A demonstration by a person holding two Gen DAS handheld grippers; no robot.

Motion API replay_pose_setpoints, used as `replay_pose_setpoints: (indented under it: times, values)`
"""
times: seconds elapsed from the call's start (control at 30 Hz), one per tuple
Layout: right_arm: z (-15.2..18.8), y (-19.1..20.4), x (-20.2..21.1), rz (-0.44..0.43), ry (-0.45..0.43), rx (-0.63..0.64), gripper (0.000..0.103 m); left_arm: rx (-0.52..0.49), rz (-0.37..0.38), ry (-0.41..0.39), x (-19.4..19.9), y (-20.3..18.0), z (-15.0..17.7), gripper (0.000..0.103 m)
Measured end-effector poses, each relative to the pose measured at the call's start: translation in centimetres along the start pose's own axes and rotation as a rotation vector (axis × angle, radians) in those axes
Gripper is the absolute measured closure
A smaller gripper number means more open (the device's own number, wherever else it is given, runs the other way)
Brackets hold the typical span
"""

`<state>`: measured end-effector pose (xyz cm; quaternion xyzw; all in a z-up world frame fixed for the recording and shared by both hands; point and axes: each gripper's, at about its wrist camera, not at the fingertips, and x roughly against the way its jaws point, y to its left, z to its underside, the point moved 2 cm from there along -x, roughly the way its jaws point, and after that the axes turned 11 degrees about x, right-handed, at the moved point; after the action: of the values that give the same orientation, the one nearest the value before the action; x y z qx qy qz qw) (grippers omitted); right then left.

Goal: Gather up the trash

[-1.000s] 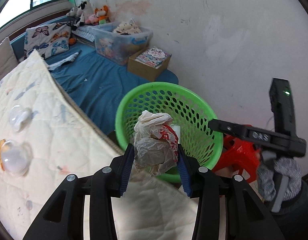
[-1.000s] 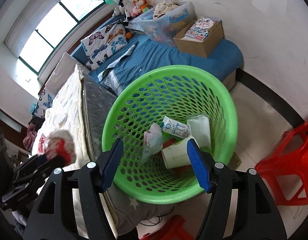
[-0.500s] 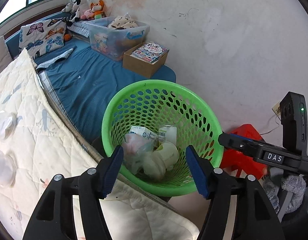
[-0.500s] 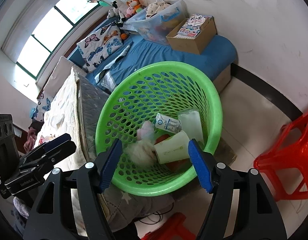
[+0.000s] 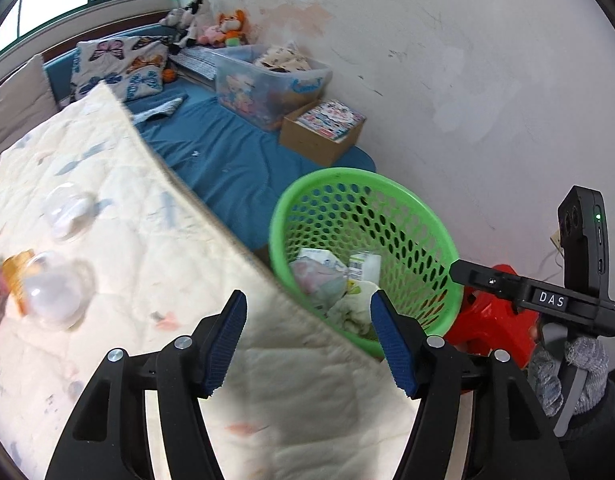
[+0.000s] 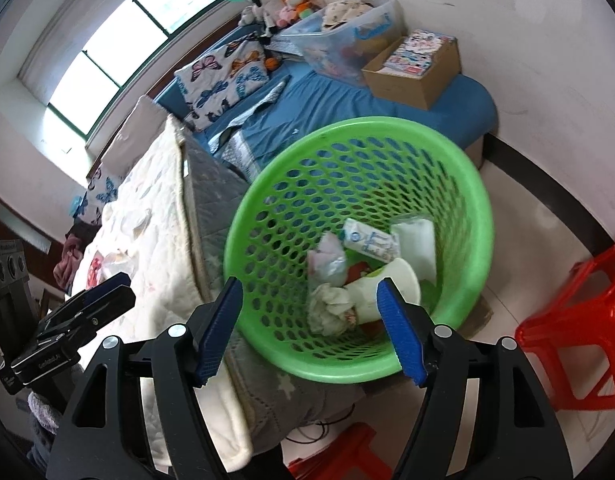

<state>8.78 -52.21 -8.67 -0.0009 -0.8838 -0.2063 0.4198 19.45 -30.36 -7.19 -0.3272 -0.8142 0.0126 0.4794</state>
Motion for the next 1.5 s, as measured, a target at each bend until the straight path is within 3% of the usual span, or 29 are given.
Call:
replay_pose_setpoints:
  times: [0.37,0.47,0.6,0.8,1.07,1.5]
  values:
    - [-0.9,5.6,-1.6,-0.058,0.018,0.095,0.026,0.078,-0.119,-0.101,6.0,7.8,2.0,0.038]
    - [-1.1,7.3,-2.3,-0.074,0.03,0.128,0.026,0.12,-0.156,-0.134,8.0,10.6,2.2,0.03]
    - [-1.6,9.8,-3.2,-0.097,0.04,0.169,0.025,0.167,-0.212,-0.175,10.2,14.3,2.4,0.03]
    - [-1.8,13.2,-4.5,-0.11,0.057,0.244,0.024,0.178,-0.349,-0.225,12.3,19.3,2.5,0.021]
    - [-1.8,17.1,-6.4,-0.139,0.087,0.322,0.024,0.162,-0.46,-0.201,12.0,25.0,1.9,0.012]
    - [-2.1,23.1,-9.3,-0.183,0.116,0.457,0.023,0.059,-0.515,-0.136,9.2,27.6,0.0,0.01]
